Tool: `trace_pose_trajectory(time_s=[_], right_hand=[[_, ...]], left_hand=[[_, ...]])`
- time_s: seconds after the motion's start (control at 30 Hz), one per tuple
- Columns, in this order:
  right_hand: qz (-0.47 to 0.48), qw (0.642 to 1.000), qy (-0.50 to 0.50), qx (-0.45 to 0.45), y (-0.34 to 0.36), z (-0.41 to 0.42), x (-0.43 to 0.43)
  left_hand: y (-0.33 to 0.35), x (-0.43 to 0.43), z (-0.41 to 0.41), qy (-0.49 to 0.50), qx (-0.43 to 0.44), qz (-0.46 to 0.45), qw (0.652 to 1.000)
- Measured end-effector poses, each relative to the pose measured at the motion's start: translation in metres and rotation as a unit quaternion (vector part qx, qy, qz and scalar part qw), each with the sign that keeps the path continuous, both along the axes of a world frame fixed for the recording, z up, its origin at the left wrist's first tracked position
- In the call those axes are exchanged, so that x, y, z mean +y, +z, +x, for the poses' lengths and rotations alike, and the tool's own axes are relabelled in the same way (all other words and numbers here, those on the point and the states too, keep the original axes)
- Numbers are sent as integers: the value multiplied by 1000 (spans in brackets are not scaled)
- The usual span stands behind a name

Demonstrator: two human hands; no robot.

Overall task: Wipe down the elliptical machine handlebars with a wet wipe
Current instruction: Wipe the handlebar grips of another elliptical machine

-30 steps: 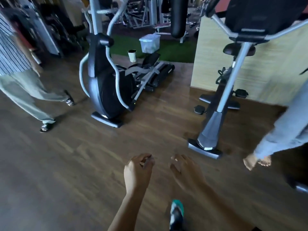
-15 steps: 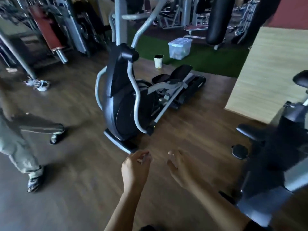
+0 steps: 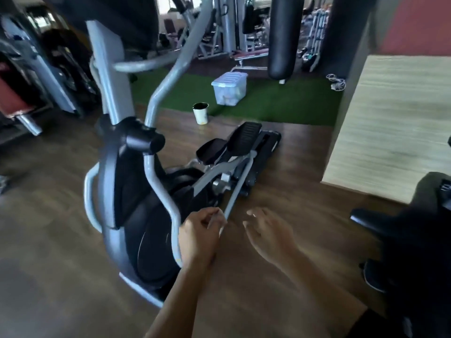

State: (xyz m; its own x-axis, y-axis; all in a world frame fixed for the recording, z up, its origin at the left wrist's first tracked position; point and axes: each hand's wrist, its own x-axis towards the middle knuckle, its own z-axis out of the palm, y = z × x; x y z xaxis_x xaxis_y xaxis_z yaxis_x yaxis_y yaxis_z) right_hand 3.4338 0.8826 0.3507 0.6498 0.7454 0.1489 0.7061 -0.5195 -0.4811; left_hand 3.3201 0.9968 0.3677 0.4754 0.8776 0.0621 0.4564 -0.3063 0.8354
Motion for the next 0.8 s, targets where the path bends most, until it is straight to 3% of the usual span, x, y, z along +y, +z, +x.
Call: trace_pose_trajectory(time_s=[0.13,0.3,0.53,0.67,0.8], right_hand=[[17,1000,-13,-16,7,81,58],[40,998,13,-39,22,195,128],[141,982,95,-85,109,349,229],[276,947,132,-102,172,407,296],[425,880,200,-73,242,429,355]], left_hand=[[11,59,86,-28,-24,19,999],[30,120,195,23,-79,49,995],[105,189,324,92,-175,112,974],[158,219,363,122,-235,175,948],[210,250,381,156,-335,230,900]])
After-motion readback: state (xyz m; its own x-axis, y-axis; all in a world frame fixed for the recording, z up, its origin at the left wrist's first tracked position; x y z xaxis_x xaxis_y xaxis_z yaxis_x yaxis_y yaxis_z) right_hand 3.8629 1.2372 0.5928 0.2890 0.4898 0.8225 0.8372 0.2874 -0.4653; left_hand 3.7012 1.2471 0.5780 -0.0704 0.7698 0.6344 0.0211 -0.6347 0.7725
